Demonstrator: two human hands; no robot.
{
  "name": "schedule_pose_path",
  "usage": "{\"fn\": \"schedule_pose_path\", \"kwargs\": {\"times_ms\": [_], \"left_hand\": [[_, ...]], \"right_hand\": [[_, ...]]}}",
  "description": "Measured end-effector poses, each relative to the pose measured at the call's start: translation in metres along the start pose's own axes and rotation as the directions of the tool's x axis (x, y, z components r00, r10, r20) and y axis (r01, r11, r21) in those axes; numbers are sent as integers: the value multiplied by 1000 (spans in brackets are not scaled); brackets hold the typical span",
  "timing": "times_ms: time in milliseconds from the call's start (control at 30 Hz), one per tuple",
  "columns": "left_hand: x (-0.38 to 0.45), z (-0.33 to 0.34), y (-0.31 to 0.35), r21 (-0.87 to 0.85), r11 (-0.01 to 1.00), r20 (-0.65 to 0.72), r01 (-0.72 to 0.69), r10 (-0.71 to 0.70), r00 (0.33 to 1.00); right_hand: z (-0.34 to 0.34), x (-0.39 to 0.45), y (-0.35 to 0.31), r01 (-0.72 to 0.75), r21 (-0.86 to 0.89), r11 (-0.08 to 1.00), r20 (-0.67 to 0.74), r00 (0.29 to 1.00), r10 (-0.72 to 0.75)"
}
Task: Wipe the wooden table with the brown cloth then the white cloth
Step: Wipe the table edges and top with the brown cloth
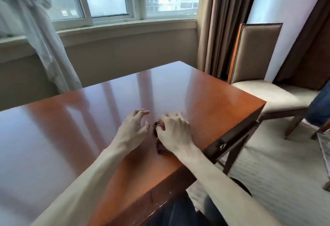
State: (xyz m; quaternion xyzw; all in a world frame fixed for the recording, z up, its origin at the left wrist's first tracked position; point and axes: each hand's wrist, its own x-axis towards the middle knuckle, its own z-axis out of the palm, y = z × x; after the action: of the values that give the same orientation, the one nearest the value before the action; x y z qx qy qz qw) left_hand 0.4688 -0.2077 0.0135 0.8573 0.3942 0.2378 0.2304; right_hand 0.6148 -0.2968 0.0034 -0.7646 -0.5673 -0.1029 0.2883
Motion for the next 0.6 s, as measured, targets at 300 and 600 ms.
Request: {"fn": "schedule_pose_path", "kwargs": {"times_ms": [300,600], "left_hand": [[-153,-143,-152,291,869,-156,399,-369,916],[-185,-163,-203,367,694,-323,619,-529,785]], "right_hand": [[49,-82,-223,427,286,858,81,881,-465],[130,23,-301,412,408,815,219,822,-526]]}}
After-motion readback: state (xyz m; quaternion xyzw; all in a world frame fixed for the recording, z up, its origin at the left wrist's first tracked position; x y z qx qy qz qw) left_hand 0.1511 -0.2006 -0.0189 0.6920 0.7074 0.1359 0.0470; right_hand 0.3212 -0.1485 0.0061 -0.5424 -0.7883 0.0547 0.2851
